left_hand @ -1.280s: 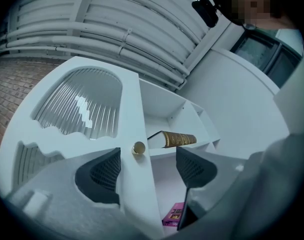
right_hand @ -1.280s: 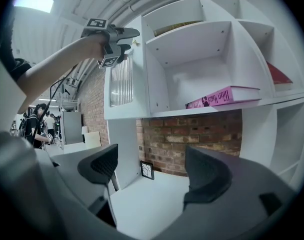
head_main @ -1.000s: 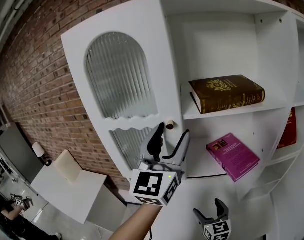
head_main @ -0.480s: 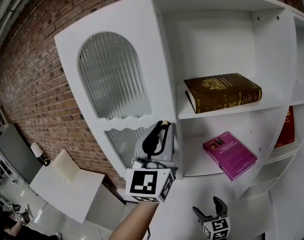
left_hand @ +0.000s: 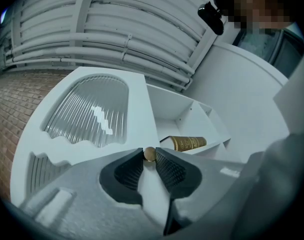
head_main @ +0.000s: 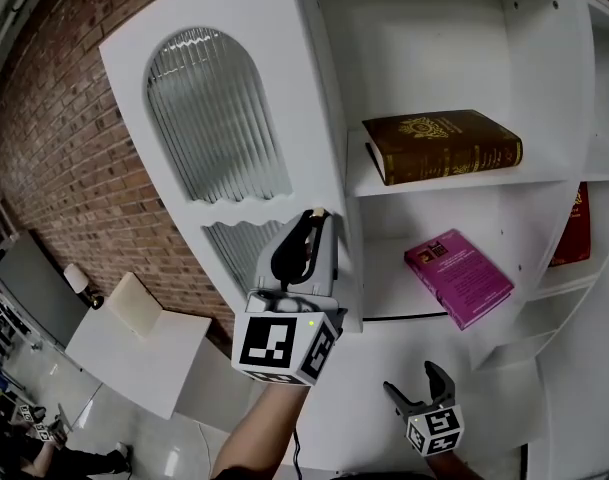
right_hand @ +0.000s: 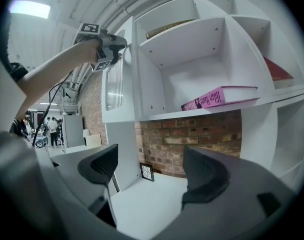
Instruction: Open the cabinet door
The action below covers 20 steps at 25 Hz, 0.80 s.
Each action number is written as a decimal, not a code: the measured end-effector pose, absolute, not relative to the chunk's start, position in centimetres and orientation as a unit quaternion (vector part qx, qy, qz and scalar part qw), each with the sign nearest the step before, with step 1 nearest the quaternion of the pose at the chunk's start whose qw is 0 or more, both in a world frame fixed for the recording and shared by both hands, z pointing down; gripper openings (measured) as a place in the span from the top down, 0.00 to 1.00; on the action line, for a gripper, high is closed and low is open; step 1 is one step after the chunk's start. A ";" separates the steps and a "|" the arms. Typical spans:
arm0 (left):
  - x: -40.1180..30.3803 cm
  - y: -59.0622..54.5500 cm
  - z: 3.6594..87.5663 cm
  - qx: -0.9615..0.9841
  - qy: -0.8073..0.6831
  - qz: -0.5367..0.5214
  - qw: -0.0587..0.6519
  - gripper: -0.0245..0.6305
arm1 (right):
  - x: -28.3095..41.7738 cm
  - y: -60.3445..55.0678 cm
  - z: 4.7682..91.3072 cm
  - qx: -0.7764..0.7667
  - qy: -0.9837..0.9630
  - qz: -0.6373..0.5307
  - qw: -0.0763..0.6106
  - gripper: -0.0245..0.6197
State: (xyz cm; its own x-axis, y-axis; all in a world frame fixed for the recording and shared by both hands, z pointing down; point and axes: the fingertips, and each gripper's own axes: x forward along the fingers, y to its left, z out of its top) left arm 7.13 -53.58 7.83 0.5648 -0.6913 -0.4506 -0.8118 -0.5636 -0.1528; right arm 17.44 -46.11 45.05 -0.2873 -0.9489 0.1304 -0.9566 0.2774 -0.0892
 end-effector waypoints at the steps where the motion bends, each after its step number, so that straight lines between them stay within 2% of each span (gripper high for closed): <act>1: 7.0 -53.2 7.8 -0.868 0.432 0.175 0.171 0.83 | 17.2 -46.1 44.7 0.592 -0.802 0.073 0.022 0.34; 18: 4.9 -49.8 8.0 -0.866 0.434 0.203 0.143 0.84 | 12.8 -48.8 38.4 0.508 -0.857 0.067 -0.055 0.35; 20: 4.8 -49.5 8.0 -0.866 0.433 0.204 0.143 0.84 | 12.3 -49.3 38.0 0.501 -0.861 0.063 -0.059 0.39</act>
